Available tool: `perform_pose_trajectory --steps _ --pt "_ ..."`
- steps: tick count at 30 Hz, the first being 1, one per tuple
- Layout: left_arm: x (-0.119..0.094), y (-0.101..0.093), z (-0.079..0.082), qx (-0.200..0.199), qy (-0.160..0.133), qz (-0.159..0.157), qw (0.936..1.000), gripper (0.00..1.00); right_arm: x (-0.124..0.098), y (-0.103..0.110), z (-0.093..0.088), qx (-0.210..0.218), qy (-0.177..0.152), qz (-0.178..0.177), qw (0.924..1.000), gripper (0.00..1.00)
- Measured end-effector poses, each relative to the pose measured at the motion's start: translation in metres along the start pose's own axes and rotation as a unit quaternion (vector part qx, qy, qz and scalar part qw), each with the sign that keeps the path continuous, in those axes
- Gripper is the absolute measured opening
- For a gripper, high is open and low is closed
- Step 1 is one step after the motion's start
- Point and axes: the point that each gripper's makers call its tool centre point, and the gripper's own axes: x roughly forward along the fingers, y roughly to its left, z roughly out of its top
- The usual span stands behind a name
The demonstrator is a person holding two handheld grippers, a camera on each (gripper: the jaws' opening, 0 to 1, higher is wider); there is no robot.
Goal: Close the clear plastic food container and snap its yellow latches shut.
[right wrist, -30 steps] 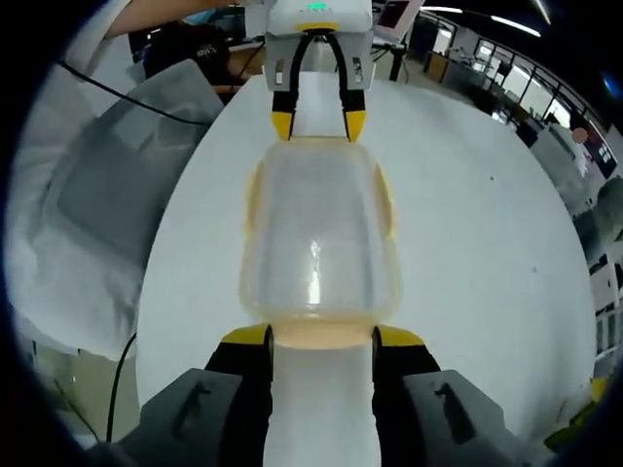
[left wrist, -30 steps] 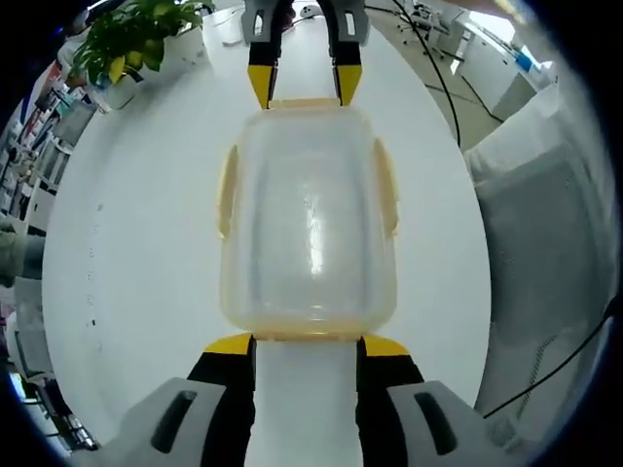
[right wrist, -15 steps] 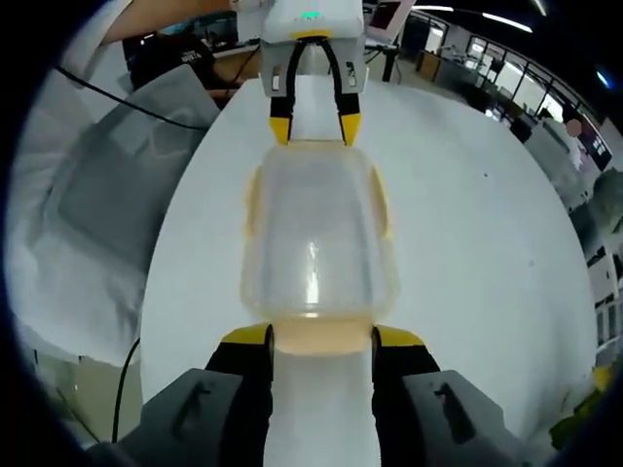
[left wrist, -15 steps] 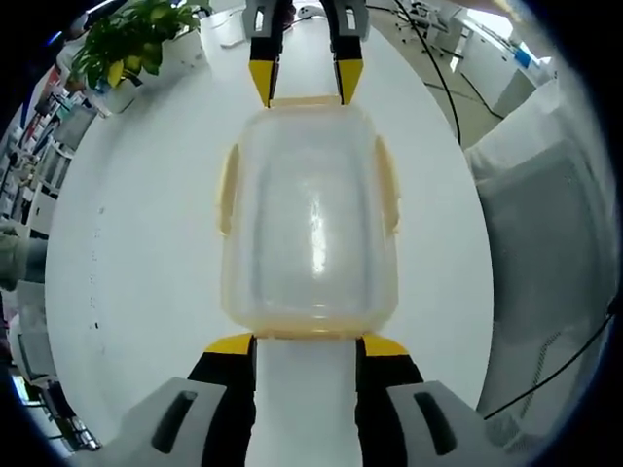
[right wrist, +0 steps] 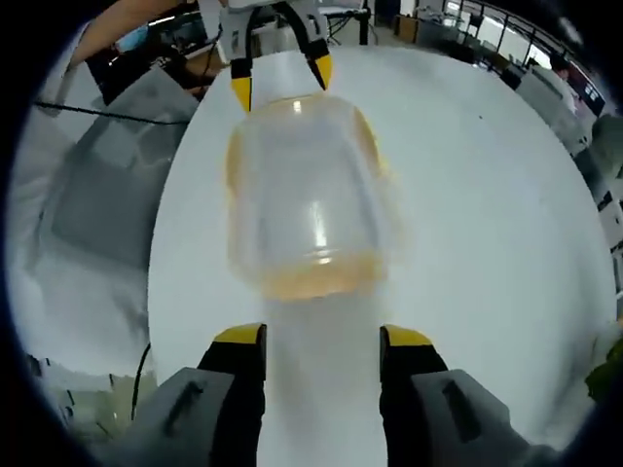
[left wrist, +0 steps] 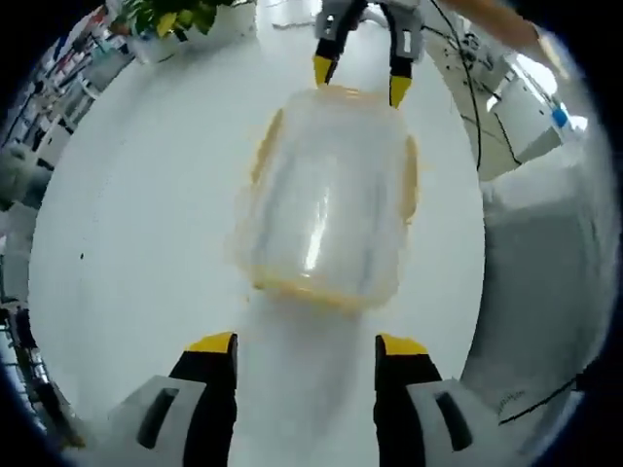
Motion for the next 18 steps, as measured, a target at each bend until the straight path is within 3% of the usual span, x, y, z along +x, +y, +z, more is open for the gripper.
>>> perform_pose_trajectory --steps 3,5,7,9,11,12,14,15,16,17,18 --pt "-0.006 0.001 -0.002 -0.088 -0.009 -0.018 0.9959 0.50 -0.008 -0.001 -0.003 0.055 -0.001 0.007 0.9984 0.32" --pt "-0.009 0.005 0.001 -0.145 -0.021 -0.015 0.9892 0.46 -0.014 -0.002 -0.002 0.088 -0.006 0.013 0.9960 0.25" --pt "-0.015 0.010 0.010 -0.193 -0.044 -0.007 0.9802 0.42 -0.020 0.000 -0.004 0.135 0.001 0.024 0.9905 0.26" --pt "-0.021 0.009 0.023 -0.248 -0.077 -0.018 0.9655 0.41 -0.023 -0.001 -0.001 0.168 -0.007 0.026 0.9854 0.37" --pt "-0.026 -0.002 0.034 -0.355 -0.095 -0.065 0.9276 0.42 -0.026 -0.004 0.002 0.210 -0.015 0.026 0.9773 0.42" --pt "-0.027 -0.007 0.039 -0.402 -0.102 -0.090 0.9054 0.42 -0.028 -0.003 0.004 0.245 -0.017 0.032 0.9689 0.40" --pt "-0.024 -0.008 0.041 -0.449 -0.108 -0.104 0.8806 0.43 -0.030 0.002 0.012 0.301 -0.034 0.056 0.9514 0.33" --pt "-0.020 -0.013 0.039 -0.478 -0.104 -0.099 0.8669 0.43 -0.032 0.004 0.023 0.329 -0.061 0.078 0.9393 0.29" --pt "-0.016 -0.014 0.036 -0.485 -0.098 -0.094 0.8640 0.43 -0.034 0.007 0.031 0.354 -0.081 0.094 0.9271 0.25" --pt "-0.012 -0.015 0.032 -0.498 -0.092 -0.087 0.8582 0.43 -0.037 0.011 0.040 0.392 -0.103 0.120 0.9061 0.19" --pt "-0.010 -0.015 0.028 -0.506 -0.085 -0.082 0.8545 0.43 -0.038 0.010 0.045 0.414 -0.119 0.132 0.8926 0.17"
